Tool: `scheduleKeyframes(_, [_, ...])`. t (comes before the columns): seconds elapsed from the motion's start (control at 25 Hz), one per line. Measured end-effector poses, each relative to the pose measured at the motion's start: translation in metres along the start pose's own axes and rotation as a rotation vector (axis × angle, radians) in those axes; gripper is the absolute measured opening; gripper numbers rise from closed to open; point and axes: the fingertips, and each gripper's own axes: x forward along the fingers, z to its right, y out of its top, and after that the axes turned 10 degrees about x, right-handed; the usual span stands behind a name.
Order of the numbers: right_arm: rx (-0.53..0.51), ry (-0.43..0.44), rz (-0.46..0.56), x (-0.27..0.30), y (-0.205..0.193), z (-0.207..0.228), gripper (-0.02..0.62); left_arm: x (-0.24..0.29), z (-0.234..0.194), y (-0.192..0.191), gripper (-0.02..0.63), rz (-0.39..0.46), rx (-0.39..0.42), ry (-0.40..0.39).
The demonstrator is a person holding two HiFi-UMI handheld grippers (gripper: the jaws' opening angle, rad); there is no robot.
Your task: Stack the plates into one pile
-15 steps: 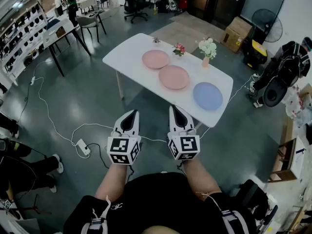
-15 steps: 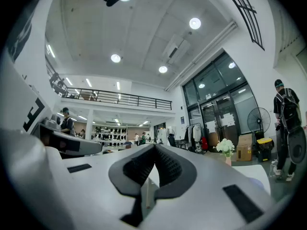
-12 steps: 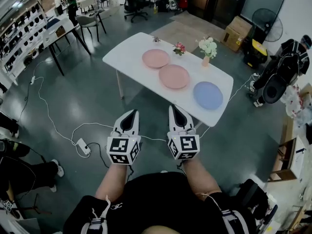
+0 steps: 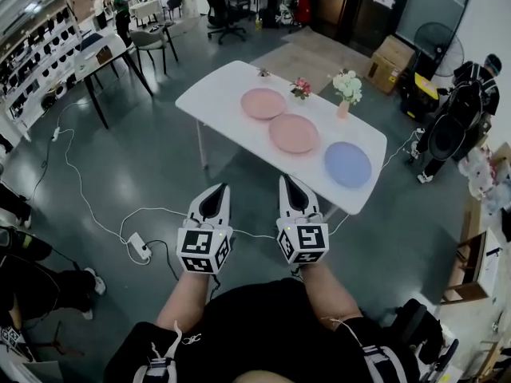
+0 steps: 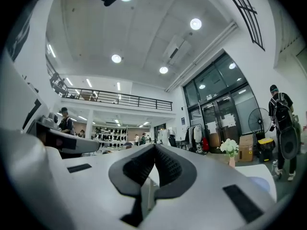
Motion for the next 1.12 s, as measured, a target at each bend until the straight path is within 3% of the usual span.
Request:
scheduleKeyframes(0.28, [0.003, -0.002, -0.002, 0.021, -0.015, -0.010, 0.016, 0.009, -0.026, -0.013, 0.012, -0.009, 0.002, -0.003])
scheduleKeyframes(0.56, [0.019, 0.025, 0.015, 0.085, -0.034, 0.004, 0.015, 0.056, -0.059, -0.030, 0.012, -0.017, 0.036, 0.012])
scheduleKeyframes(0.8, [0.050, 0.043, 0.012, 0.185, -0.041, 0.016, 0.017, 0.125, -0.126, -0.024, 0.012, -0.027, 0.062, 0.035])
scheduleKeyframes(1.12, [0.035, 0.057, 0.017, 0.350, -0.035, 0.046, 0.017, 0.260, -0.224, -0.006, 0.012, -0.007, 0.069, 0.029])
